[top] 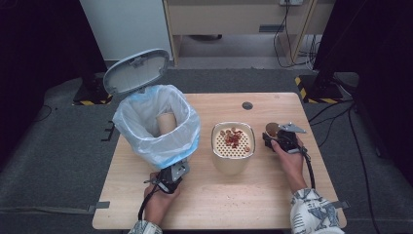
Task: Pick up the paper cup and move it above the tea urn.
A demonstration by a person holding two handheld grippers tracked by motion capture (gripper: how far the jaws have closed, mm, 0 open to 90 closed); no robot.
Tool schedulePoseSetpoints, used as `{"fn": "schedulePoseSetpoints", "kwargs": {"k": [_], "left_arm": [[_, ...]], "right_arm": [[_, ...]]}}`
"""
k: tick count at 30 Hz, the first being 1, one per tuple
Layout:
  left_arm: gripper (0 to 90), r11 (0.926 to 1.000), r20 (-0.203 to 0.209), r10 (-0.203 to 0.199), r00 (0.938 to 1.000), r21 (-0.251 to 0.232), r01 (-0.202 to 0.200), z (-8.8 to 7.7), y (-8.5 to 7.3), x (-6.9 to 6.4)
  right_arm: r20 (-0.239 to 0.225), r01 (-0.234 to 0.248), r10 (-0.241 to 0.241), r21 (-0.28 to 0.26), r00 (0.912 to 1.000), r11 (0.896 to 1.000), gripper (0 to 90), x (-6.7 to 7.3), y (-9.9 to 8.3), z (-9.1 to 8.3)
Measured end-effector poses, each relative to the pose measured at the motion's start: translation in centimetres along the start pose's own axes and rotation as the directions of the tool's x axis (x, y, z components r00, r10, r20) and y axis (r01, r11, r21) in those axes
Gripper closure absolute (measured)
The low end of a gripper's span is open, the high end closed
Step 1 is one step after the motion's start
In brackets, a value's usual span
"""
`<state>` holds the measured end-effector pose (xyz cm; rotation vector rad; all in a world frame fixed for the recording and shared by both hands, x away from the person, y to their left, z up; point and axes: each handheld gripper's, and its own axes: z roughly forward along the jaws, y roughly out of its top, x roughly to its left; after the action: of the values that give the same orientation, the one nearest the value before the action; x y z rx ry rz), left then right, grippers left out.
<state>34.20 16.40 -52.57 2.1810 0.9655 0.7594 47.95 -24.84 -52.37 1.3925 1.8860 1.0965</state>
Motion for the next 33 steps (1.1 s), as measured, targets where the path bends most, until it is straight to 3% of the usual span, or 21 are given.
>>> {"fn": "schedulePoseSetpoints", "kwargs": {"k": [6, 12, 22, 26, 33], "left_arm": [[88.8, 1.0000, 0.000, 0.002, 1.0000, 0.002, -0.002, 0.0, 0.0, 0.0], [88.8, 1.0000, 0.004, 0.000, 1.0000, 0.000, 0.000, 0.0, 0.0, 0.0], [88.8, 1.0000, 0.003, -0.002, 1.0000, -0.004, 0.002, 0.0, 0.0, 0.0], [88.8, 0.9997, -0.002, 0.023, 0.9997, 0.003, -0.023, 0.0, 0.1, 0.0], [88.8, 0.9996, -0.009, 0.027, 0.9996, 0.003, -0.027, 0.0, 0.1, -0.1]], "right_arm": [[-0.035, 0.045, -0.046, -0.025, 0.9983, 0.999, 32.5, 0.3, 0.8, -1.4], [-0.067, 0.062, -0.065, -0.045, 0.9957, 0.997, 33.0, 0.5, 1.7, -3.1], [-0.094, 0.110, -0.113, -0.040, 0.9892, 0.993, 33.2, 1.0, 3.8, -5.6], [-0.100, 0.143, -0.147, -0.050, 0.9840, 0.989, 33.2, 1.3, 4.8, -6.2], [-0.114, 0.182, -0.189, -0.066, 0.9754, 0.981, 33.5, 1.9, 6.8, -7.1]]}}
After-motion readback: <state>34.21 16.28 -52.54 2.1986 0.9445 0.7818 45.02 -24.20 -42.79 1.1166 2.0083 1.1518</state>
